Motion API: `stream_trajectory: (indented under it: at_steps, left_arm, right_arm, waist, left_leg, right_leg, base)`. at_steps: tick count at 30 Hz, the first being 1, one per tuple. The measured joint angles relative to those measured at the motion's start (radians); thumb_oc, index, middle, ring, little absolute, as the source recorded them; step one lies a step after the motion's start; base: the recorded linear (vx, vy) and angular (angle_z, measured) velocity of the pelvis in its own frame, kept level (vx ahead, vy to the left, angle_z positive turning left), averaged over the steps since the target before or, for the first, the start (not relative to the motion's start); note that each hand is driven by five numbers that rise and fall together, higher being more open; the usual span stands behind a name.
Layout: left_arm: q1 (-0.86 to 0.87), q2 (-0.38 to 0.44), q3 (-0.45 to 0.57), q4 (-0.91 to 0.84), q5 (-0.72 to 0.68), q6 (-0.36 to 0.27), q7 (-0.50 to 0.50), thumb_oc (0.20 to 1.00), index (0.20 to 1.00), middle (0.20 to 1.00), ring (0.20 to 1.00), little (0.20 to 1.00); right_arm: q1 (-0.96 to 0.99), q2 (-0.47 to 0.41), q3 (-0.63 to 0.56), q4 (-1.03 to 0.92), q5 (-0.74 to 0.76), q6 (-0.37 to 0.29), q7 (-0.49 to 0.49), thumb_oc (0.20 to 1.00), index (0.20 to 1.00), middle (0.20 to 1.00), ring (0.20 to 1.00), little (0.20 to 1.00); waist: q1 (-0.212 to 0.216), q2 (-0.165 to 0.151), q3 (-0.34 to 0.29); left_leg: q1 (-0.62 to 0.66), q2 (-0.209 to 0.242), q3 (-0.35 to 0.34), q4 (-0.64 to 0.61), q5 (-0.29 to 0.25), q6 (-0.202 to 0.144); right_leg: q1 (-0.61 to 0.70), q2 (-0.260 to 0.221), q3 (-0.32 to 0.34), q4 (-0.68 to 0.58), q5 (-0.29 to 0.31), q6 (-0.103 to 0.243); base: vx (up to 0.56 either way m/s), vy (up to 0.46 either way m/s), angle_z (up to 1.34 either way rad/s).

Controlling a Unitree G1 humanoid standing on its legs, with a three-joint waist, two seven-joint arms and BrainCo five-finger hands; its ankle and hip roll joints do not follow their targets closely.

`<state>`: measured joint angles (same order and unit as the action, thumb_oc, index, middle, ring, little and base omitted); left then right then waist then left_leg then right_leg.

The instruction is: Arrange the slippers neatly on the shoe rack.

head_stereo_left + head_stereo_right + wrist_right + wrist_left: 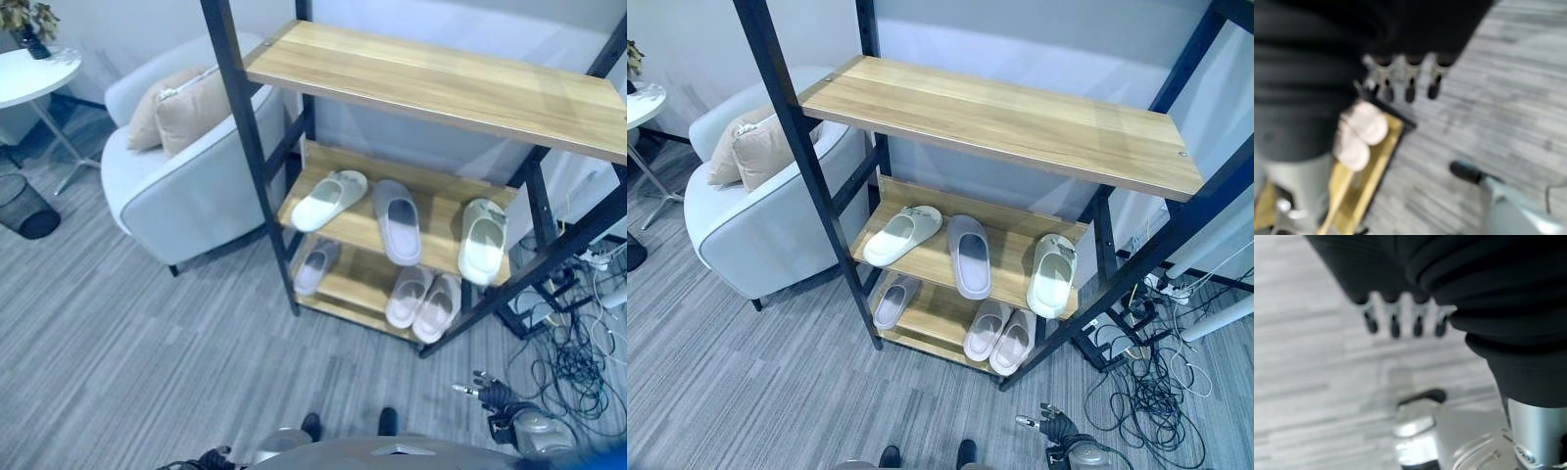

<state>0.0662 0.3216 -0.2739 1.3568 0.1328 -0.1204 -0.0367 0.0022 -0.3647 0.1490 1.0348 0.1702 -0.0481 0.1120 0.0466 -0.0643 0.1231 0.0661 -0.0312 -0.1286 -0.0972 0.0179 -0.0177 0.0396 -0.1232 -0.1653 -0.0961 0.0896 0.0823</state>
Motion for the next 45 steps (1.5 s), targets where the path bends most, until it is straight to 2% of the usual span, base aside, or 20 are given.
stream_trajectory:
  at_steps: [4,9,12,18,26,30,31,36,37,39,45]
  left_arm:
    - [0.009,-0.004,0.000,0.000,0.011,0.000,0.000,1.000,1.000,1.000,1.000,1.000]
    - [0.030,-0.024,-0.001,0.000,0.017,0.000,0.000,1.000,1.000,1.000,1.000,1.000]
    - [0.032,-0.035,-0.002,-0.010,0.017,0.000,0.000,1.000,1.000,1.000,1.000,1.000]
    - [0.032,-0.035,-0.044,-0.064,0.018,-0.001,0.000,1.000,1.000,1.000,1.000,1.000]
    - [0.016,-0.038,-0.078,-0.118,0.022,-0.003,0.013,1.000,1.000,1.000,1.000,1.000]
    - [-0.011,-0.038,-0.090,-0.126,0.039,-0.005,0.023,1.000,1.000,1.000,1.000,1.000]
    - [-0.020,-0.033,-0.089,-0.148,0.040,-0.006,0.028,1.000,1.000,1.000,1.000,1.000]
    - [-0.047,-0.029,-0.108,-0.154,0.040,-0.022,0.043,1.000,1.000,1.000,1.000,1.000]
    - [-0.052,-0.027,-0.109,-0.154,0.040,-0.024,0.044,1.000,1.000,1.000,1.000,1.000]
    - [-0.053,-0.026,-0.109,-0.154,0.040,-0.032,0.044,1.000,1.000,1.000,1.000,1.000]
    - [-0.053,-0.023,-0.109,-0.154,0.037,-0.044,0.048,1.000,1.000,1.000,1.000,1.000]
  right_arm:
    - [0.000,0.001,0.026,-0.022,0.000,-0.002,0.000,1.000,1.000,1.000,1.000,1.000]
    - [-0.008,0.003,0.076,-0.059,0.000,-0.003,0.001,1.000,1.000,1.000,1.000,1.000]
    - [-0.010,0.004,0.105,-0.081,-0.010,-0.002,0.001,1.000,1.000,1.000,1.000,1.000]
    - [-0.122,-0.007,0.258,-0.216,-0.073,-0.002,0.003,1.000,1.000,1.000,1.000,1.000]
    - [-0.258,0.005,0.410,-0.438,-0.124,-0.029,0.046,1.000,1.000,1.000,1.000,1.000]
    - [-0.363,-0.033,0.515,-0.544,-0.152,-0.025,0.081,1.000,1.000,1.000,1.000,1.000]
    - [-0.401,-0.069,0.527,-0.650,-0.176,-0.032,0.086,1.000,1.000,1.000,1.000,1.000]
    - [-0.524,-0.163,0.498,-0.870,-0.271,-0.088,0.037,1.000,1.000,1.000,1.000,1.000]
    - [-0.566,-0.190,0.473,-0.931,-0.304,-0.119,0.001,1.000,1.000,1.000,1.000,1.000]
    - [-0.596,-0.197,0.446,-0.941,-0.336,-0.142,-0.031,1.000,1.000,1.000,1.000,1.000]
    - [-0.600,-0.206,0.337,-0.920,-0.445,-0.148,-0.156,1.000,1.000,1.000,1.000,1.000]
  waist:
    - [0.003,0.004,-0.003]
    - [0.003,0.028,-0.028]
    - [0.018,0.045,-0.042]
    - [0.034,0.062,-0.034]
    - [0.058,0.079,0.020]
    - [0.059,0.084,0.051]
    - [0.060,0.083,0.078]
    - [0.057,0.086,0.124]
    - [0.056,0.088,0.137]
    - [0.056,0.087,0.144]
    - [0.055,0.086,0.160]
  left_leg:
    - [-0.005,0.018,-0.002,0.000,0.006,-0.007]
    - [-0.006,0.033,-0.002,0.000,0.013,-0.016]
    - [-0.008,0.036,-0.004,0.000,0.017,-0.019]
    - [-0.040,0.040,-0.009,0.000,0.032,-0.032]
    - [-0.088,0.057,-0.017,0.003,0.065,-0.054]
    - [-0.115,0.061,-0.015,0.004,0.077,-0.064]
    - [-0.124,0.064,-0.012,0.005,0.083,-0.066]
    - [-0.153,0.069,0.000,0.006,0.094,-0.073]
    - [-0.154,0.072,0.002,0.006,0.095,-0.074]
    - [-0.155,0.074,0.004,0.005,0.095,-0.074]
    - [-0.174,0.076,0.003,0.005,0.095,-0.074]
  right_leg:
    - [0.000,0.015,-0.011,-0.001,0.001,-0.016]
    - [0.000,0.030,-0.017,-0.001,-0.001,-0.029]
    - [0.000,0.033,-0.020,-0.001,0.001,-0.031]
    - [-0.033,0.038,-0.021,-0.001,0.010,-0.031]
    - [-0.082,0.055,-0.031,-0.001,0.031,-0.040]
    - [-0.112,0.059,-0.025,-0.001,0.044,-0.042]
    - [-0.123,0.062,-0.021,-0.001,0.049,-0.040]
    - [-0.156,0.067,-0.011,0.003,0.061,-0.032]
    - [-0.159,0.069,-0.011,0.003,0.062,-0.032]
    - [-0.161,0.071,-0.011,0.003,0.062,-0.032]
    - [-0.178,0.074,-0.012,0.003,0.062,-0.032]
  base:
    - [0.05,-0.036,0.08]
    - [0.02,-0.008,0.02]
    - [0.00,0.000,0.00]
    - [-0.02,-0.003,0.01]
    - [-0.01,-0.004,0.02]
    - [-0.07,-0.012,-0.05]
    - [-0.09,-0.003,-0.09]
    - [-0.03,-0.003,-0.07]
    - [0.00,0.000,0.00]
    - [0.00,0.000,0.00]
    - [0.00,0.000,0.00]
